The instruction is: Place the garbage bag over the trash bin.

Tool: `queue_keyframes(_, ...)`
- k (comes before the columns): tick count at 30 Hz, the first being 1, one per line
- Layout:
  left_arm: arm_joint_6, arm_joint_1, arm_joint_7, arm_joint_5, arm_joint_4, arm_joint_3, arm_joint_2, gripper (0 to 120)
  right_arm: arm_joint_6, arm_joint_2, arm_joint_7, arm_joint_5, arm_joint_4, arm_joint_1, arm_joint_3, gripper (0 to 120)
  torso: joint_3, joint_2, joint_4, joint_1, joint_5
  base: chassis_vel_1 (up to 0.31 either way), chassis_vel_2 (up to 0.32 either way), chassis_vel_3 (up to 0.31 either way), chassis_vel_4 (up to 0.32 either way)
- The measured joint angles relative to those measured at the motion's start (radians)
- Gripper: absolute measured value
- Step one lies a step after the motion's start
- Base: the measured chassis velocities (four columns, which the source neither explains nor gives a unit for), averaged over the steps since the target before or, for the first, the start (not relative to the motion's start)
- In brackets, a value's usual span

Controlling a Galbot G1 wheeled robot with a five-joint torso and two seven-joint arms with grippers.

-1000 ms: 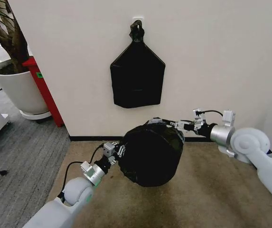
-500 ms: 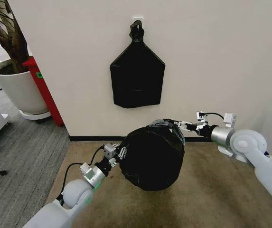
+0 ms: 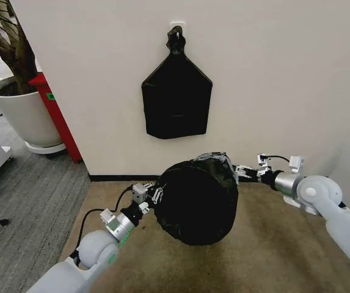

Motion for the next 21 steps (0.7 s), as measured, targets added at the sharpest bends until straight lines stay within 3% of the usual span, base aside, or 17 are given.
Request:
queue_keyframes(3, 0.000, 0.000, 0.000, -0.001, 0.001, 0.000, 0.000, 1, 0.001, 0.000, 0.002, 0.004, 0.003, 0.000, 0.003, 96, 0.000, 0.000, 0.0001, 0.000, -0.0001, 0.000, 0.000, 0.000, 0.000)
queue_keyframes(8, 0.011, -0.014, -0.007, -0.012, 0.021, 0.004, -0.003, 1, 0.017, 0.005, 0.113, 0.138, 0.146, -0.038, 0.061, 100, 0.000, 0.000, 0.0002, 0.000, -0.0004, 0.000, 0.000, 0.000, 0.000)
queue_keyframes(21, 0.014, -0.033, -0.005, -0.023, 0.022, 0.014, 0.003, 1, 0.018, 0.032, 0.095, 0.043, 0.120, -0.099, 0.057, 100, 0.000, 0.000, 0.0002, 0.000, 0.0001, 0.000, 0.000, 0.000, 0.000)
